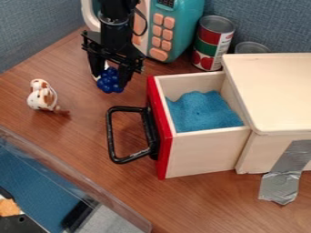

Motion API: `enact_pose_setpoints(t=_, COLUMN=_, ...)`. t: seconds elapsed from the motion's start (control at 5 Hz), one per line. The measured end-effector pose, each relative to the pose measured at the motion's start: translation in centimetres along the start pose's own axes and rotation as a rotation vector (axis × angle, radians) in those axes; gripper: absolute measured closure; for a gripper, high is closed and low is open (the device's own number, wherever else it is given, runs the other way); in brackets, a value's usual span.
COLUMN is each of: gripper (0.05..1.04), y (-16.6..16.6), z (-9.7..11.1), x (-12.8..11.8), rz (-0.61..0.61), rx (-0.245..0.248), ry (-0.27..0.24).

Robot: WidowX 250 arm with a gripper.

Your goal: Take the blue object out of drawer and put between the white objects on the table

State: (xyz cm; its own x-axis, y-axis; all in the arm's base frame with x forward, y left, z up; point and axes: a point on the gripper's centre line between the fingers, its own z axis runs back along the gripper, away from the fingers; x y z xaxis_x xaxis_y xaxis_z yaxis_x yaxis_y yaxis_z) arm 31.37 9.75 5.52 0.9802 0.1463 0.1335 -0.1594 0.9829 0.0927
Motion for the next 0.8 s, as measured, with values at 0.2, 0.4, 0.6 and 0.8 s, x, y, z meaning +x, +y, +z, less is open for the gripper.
enact_pose_setpoints(t=0.2, gripper=0.084, y=-0.1, z=0.0, x=-0.4, rz=-0.003, rx=-0.007, ry=0.023)
enact_pose_setpoints(t=0.4, gripper=0.080, y=-0.2, z=0.4, x=-0.5, rz=-0.017, rx=-0.017, ry=0.024)
enact_pose_setpoints(t=0.6, gripper=0.083, y=-0.1, z=3.2, x=-0.2, rz=-0.014, rx=-0.011, ry=-0.033)
enact_pose_setpoints(t=0.8, gripper=0.083, y=0.1, z=7.1, x=-0.8, rz=-0.031, rx=-0.007, ry=-0.089)
